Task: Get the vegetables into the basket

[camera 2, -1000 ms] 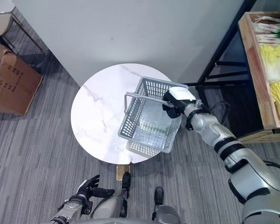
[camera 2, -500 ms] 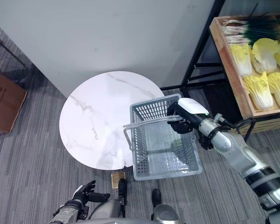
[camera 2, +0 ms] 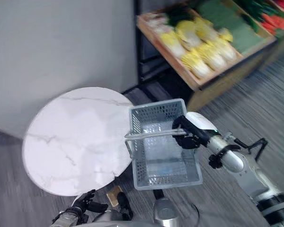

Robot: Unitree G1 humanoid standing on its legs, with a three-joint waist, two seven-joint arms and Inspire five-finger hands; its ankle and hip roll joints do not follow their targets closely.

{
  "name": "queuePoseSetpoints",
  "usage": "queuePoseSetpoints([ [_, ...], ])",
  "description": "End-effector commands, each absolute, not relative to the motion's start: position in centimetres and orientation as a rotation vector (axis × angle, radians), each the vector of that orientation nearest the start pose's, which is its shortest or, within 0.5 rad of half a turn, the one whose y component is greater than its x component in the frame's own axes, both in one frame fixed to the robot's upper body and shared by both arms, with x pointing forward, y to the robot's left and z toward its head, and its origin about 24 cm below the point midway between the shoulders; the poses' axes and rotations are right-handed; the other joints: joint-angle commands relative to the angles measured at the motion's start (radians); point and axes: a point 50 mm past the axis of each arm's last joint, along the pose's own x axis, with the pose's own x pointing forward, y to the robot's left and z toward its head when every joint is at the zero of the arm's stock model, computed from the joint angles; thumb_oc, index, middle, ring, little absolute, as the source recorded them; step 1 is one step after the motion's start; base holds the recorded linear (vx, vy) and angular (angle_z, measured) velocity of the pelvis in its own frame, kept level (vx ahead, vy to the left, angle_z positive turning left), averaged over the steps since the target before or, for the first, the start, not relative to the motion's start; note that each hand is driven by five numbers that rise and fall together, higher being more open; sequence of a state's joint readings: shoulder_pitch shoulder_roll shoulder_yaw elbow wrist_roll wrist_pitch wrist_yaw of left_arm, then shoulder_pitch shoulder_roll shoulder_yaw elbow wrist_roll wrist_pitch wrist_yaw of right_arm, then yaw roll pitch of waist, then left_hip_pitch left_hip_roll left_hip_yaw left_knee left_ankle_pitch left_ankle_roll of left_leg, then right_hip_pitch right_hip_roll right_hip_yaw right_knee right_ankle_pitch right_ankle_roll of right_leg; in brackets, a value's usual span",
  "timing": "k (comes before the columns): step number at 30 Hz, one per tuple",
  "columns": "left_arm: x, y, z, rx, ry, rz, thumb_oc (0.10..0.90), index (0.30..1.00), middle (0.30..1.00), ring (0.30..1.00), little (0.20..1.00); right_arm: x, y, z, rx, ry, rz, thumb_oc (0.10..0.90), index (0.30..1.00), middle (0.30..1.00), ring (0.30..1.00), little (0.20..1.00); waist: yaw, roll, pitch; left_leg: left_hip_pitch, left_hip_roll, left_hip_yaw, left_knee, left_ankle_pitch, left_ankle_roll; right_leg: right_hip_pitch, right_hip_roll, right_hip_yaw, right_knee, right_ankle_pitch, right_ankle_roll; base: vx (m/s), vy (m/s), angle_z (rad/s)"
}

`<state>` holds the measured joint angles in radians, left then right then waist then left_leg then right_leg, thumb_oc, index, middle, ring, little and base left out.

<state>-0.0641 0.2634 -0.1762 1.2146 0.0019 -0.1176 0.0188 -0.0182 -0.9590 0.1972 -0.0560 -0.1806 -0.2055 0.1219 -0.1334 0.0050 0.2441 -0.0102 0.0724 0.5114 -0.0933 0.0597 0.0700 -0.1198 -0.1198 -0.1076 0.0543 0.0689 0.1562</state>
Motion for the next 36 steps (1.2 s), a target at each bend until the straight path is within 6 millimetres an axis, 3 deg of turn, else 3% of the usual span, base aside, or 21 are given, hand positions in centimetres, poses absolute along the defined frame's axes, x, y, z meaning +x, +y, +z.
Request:
queuePoseSetpoints([
  [1,10.5,25.6,-14.9,0.413,1.099,0.006,0.9,1.0,1.0,1.0,1.0,26.1,-21.2,19.6,-1.059,-0.605,0.344,0.4,0.3,0.3,0.3,0.3,0.108,-0.034,-0.083,0.089,0.019,0.051,0.023,-0.065,-0.117,0.011,-0.119,-0.205,0.176,-0.012,0.029,-0.17,0.035,-1.35],
  [2,10.3,25.8,-14.9,0.407,1.104,0.015,0.9,1.0,1.0,1.0,1.0,26.2,-21.1,19.6,-1.052,-0.607,0.345,0.4,0.3,0.3,0.3,0.3,0.116,-0.037,-0.087,0.089,0.026,0.09,0.024,-0.059,-0.113,0.024,-0.129,-0.249,0.205,-0.014,0.028,-0.14,0.011,-1.6],
  [4,9.8,25.8,-15.0,0.398,1.12,0.018,0.9,1.0,1.0,1.0,1.0,26.3,-20.8,19.5,-1.035,-0.609,0.354,0.4,0.3,0.3,0.3,0.3,0.125,-0.05,-0.097,0.094,0.026,0.131,0.018,-0.056,-0.116,0.042,-0.129,-0.268,0.199,-0.008,0.033,-0.08,-0.035,-1.27],
  [6,9.5,25.3,-15.3,0.392,1.136,-0.004,0.9,1.0,1.0,1.0,1.0,26.0,-20.7,19.2,-1.008,-0.614,0.355,0.4,0.3,0.3,0.3,0.3,0.124,-0.062,-0.112,0.097,0.036,0.187,0.042,-0.051,-0.128,0.069,-0.097,-0.287,0.102,-0.005,0.03,-0.03,-0.176,-1.09],
  [13,9.9,24.7,-15.5,0.387,1.137,-0.008,0.9,1.0,1.0,1.0,1.0,25.0,-21.3,19.0,-1.013,-0.606,0.335,0.4,0.3,0.3,0.3,0.3,0.104,-0.045,-0.104,0.086,0.104,0.215,0.143,-0.028,-0.182,0.129,-0.03,-0.261,-0.005,-0.048,-0.011,0.0,-0.24,-0.27],
  [16,10.5,24.4,-15.3,0.373,1.112,0.004,0.9,1.0,1.0,1.0,1.0,24.6,-22.4,18.8,-1.017,-0.578,0.297,0.4,0.3,0.3,0.3,0.3,0.098,-0.039,-0.083,0.041,0.207,0.203,0.345,0.048,-0.261,0.164,0.003,-0.228,-0.007,-0.089,-0.054,0.06,-0.311,-0.14],
  [17,10.8,24.4,-15.2,0.362,1.094,0.012,0.9,1.0,1.0,1.0,1.0,24.6,-22.6,18.8,-1.021,-0.569,0.288,0.4,0.3,0.3,0.3,0.3,0.104,-0.04,-0.072,0.024,0.236,0.165,0.418,0.079,-0.284,0.174,0.022,-0.209,-0.006,-0.105,-0.071,0.09,-0.226,-0.17],
  [18,10.8,24.4,-15.2,0.332,1.084,0.038,0.9,1.0,1.0,1.0,1.0,24.6,-22.7,18.7,-1.023,-0.562,0.287,0.4,0.3,0.3,0.3,0.3,0.121,-0.034,-0.06,-0.006,0.234,0.064,0.475,0.097,-0.292,0.177,0.039,-0.182,-0.002,-0.117,-0.085,0.0,-0.128,-0.37],
  [19,11.0,24.4,-15.1,0.309,1.07,0.066,0.9,1.0,1.0,1.0,1.0,24.7,-22.9,18.5,-1.024,-0.547,0.285,0.4,0.3,0.3,0.3,0.3,0.137,-0.036,-0.054,-0.038,0.196,-0.016,0.454,0.105,-0.255,0.165,0.034,-0.167,-0.006,-0.098,-0.09,-0.02,-0.016,-0.68],
  [20,11.0,24.4,-15.0,0.285,1.054,0.091,0.9,1.0,1.0,1.0,1.0,24.8,-23.2,18.3,-1.024,-0.524,0.28,0.4,0.3,0.3,0.3,0.3,0.153,-0.04,-0.054,-0.073,0.142,-0.131,0.423,0.077,-0.229,0.16,0.025,-0.128,-0.01,-0.089,-0.085,0.0,0.034,-0.78],
  [21,11.0,24.2,-15.0,0.277,1.05,0.089,0.9,1.0,1.0,1.0,1.0,24.9,-23.3,18.1,-1.022,-0.514,0.282,0.4,0.3,0.3,0.3,0.3,0.158,-0.043,-0.057,-0.083,0.112,-0.197,0.382,0.051,-0.211,0.156,0.02,-0.102,-0.012,-0.081,-0.077,0.12,0.036,-0.94],
  [23,10.4,24.2,-15.2,0.285,1.058,0.071,0.9,1.0,1.0,1.0,1.0,25.1,-24.2,17.6,-1.031,-0.464,0.27,0.4,0.3,0.3,0.3,0.3,0.166,-0.049,-0.069,-0.076,0.103,-0.262,0.258,0.038,-0.192,0.151,0.016,-0.036,-0.021,-0.069,-0.06,0.14,0.05,-1.38],
  [24,10.4,24.2,-15.2,0.285,1.058,0.071,0.9,1.0,1.0,1.0,1.0,25.1,-24.2,17.6,-1.03,-0.464,0.27,0.4,0.3,0.3,0.3,0.3,0.167,-0.049,-0.069,-0.076,0.102,-0.262,0.257,0.039,-0.192,0.15,0.015,-0.035,-0.021,-0.069,-0.06,0.17,0.082,-1.35],
  [26,9.9,24.3,-15.3,0.304,1.071,0.06,0.9,1.0,1.0,1.0,1.0,25.3,-25.1,16.9,-1.037,-0.412,0.259,0.4,0.3,0.3,0.3,0.3,0.191,-0.045,-0.073,-0.086,0.107,-0.398,0.127,0.076,-0.198,0.151,0.025,0.041,-0.023,-0.072,-0.056,0.17,0.08,-0.9],
  [27,9.9,24.3,-15.3,0.304,1.071,0.06,0.9,1.0,1.0,1.0,1.0,25.4,-25.1,16.9,-1.037,-0.412,0.259,0.4,0.3,0.3,0.3,0.3,0.191,-0.045,-0.074,-0.088,0.107,-0.398,0.123,0.081,-0.198,0.148,0.026,0.041,-0.024,-0.07,-0.056,0.14,0.079,-0.95],
  [28,10.0,24.3,-15.3,0.326,1.075,0.045,0.9,1.0,1.0,1.0,1.0,25.4,-25.6,16.6,-1.051,-0.393,0.251,0.4,0.3,0.3,0.3,0.3,0.195,-0.036,-0.075,-0.094,0.104,-0.462,0.075,0.108,-0.214,0.15,0.035,0.076,-0.027,-0.076,-0.056,0.12,0.084,-0.99],
  [31,10.5,24.3,-15.2,0.36,1.071,0.016,0.9,1.0,1.0,1.0,1.0,24.8,-27.4,15.8,-1.107,-0.316,0.207,0.4,0.3,0.3,0.3,0.3,0.171,-0.023,-0.086,-0.054,0.091,-0.439,0.04,0.095,-0.212,0.164,0.031,0.1,-0.023,-0.093,-0.051,0.17,0.174,-0.69],
  [36,11.7,24.1,-14.8,0.394,1.025,-0.027,0.9,1.0,1.0,1.0,1.0,24.4,-29.8,13.4,-1.153,-0.174,0.14,0.4,0.3,0.3,0.3,0.3,0.152,-0.032,-0.1,-0.013,0.041,-0.381,0.044,0.045,-0.174,0.159,-0.017,0.164,-0.041,-0.068,-0.014,0.14,0.214,-0.3],
])
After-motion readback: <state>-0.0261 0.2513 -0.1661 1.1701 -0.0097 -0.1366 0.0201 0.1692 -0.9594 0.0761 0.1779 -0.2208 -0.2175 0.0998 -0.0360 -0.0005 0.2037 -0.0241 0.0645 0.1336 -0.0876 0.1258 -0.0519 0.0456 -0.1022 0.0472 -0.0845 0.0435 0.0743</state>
